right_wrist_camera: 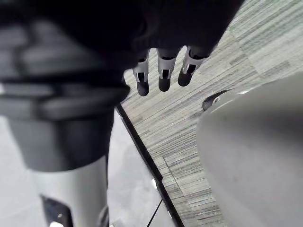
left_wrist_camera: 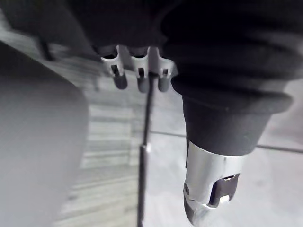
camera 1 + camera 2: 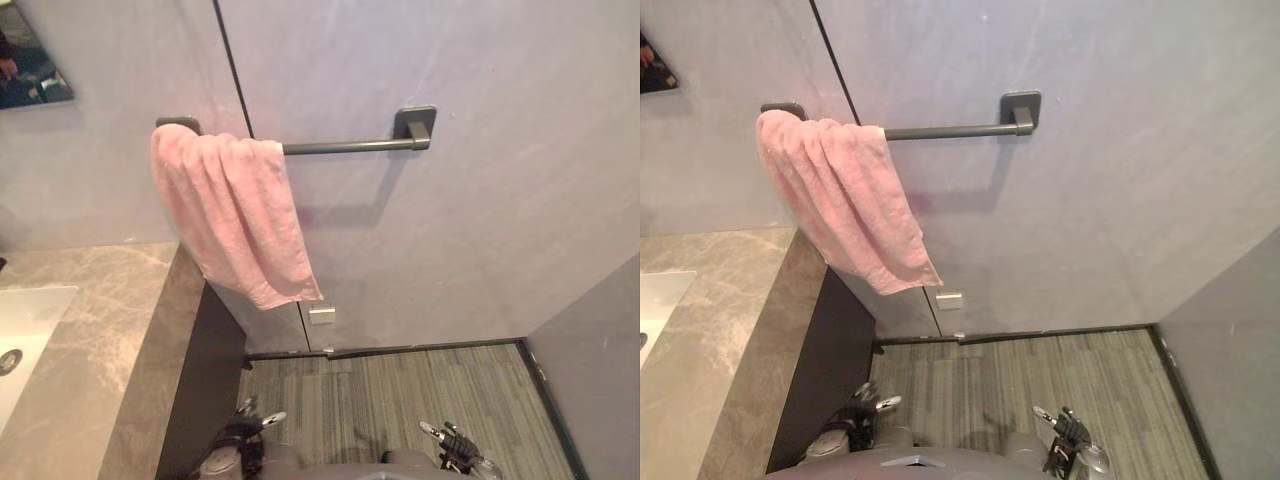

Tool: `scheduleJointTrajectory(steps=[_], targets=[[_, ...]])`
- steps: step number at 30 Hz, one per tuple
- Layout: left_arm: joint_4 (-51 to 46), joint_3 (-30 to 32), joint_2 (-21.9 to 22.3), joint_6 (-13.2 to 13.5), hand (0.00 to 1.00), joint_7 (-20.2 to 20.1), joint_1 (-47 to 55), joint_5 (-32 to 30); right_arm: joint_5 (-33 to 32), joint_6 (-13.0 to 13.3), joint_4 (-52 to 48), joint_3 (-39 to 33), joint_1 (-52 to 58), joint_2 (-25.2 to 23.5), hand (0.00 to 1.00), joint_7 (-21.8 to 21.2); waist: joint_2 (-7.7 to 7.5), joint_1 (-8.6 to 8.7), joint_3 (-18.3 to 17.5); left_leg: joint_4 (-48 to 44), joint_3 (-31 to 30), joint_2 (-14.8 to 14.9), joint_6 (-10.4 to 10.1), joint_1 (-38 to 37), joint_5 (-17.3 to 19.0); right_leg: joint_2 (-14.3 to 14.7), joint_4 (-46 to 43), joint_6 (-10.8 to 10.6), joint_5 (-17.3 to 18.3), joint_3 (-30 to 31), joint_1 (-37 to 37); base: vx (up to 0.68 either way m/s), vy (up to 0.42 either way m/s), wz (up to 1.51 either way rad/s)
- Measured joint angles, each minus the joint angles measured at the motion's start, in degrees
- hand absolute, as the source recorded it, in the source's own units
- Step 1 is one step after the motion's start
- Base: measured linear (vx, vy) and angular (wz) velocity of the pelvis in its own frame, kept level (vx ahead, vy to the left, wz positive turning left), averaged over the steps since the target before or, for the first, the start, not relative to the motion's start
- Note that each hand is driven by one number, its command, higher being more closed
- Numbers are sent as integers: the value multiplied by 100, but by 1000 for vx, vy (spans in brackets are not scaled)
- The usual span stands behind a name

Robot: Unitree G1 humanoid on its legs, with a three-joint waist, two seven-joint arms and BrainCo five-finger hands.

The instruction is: Organize washtable

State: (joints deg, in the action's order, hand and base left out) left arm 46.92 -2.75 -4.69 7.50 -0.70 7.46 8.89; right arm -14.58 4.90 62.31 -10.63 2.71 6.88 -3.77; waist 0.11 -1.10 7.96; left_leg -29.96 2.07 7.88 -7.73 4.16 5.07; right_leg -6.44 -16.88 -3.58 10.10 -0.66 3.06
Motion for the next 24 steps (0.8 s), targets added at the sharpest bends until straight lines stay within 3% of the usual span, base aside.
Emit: scheduleJointTrajectory(steps=[2, 3, 4, 5, 6, 10, 14, 24], targets=[[-773, -339, 81, 110, 0, -108, 189, 67, 1, 78, -673, 154, 119, 19, 0, 36, 83, 38, -16, 441, 142, -27, 10, -102, 35, -14, 2, -21, -37, 165, 142, -25, 33, -19], [-1169, -423, 165, 180, 0, -178, 207, 108, 5, 133, -1008, 204, 124, 14, 0, 52, 115, 68, -34, 981, 166, -132, 127, -191, 257, -53, 19, -39, -104, 235, 282, -99, 101, -18], [-1614, -438, 260, 199, 0, -217, 248, 244, 5, 151, -1345, 270, 102, 61, 0, 107, 207, 46, -53, 1819, 171, -219, 124, -374, 163, 6, -13, -90, -134, 333, 449, -120, 130, -26], [-1868, -488, 272, 214, 0, -215, 280, 284, 11, 166, -1531, 380, 90, 123, 0, 131, 315, 58, -75, 2137, 148, -210, 133, -438, 80, 89, -68, -106, -126, 346, 542, -103, 160, -46], [-2252, -627, 178, 238, 0, -222, 231, 452, 15, 201, -1799, 520, 2, 155, 0, 165, 332, 58, -12, 2318, 270, -234, 146, -541, 218, 135, -182, -212, -139, 481, 596, -44, 166, -41], [-3404, -819, 23, 337, 0, -241, 193, 842, 5, 249, -3060, 956, 48, 57, 0, 240, 275, 125, -125, 2517, 506, -368, 231, -592, 176, 24, 216, -308, -403, 693, 572, 37, 144, -33], [-4615, -859, 11, 634, 0, -191, 99, 1101, 10, 485, -4423, 1335, -25, -10, 0, 257, 278, 154, -217, 2553, 688, -508, 315, -602, 116, -105, 789, -405, -760, 804, 459, 106, 117, -16], [-5873, -300, 54, 893, 0, 170, 280, 1010, 2, 724, -5860, 1602, -21, -74, 0, 134, 186, 64, -309, 2603, 601, -556, 405, -773, 168, -181, 1405, -437, -1065, 727, 28, 19, 17, -1]])
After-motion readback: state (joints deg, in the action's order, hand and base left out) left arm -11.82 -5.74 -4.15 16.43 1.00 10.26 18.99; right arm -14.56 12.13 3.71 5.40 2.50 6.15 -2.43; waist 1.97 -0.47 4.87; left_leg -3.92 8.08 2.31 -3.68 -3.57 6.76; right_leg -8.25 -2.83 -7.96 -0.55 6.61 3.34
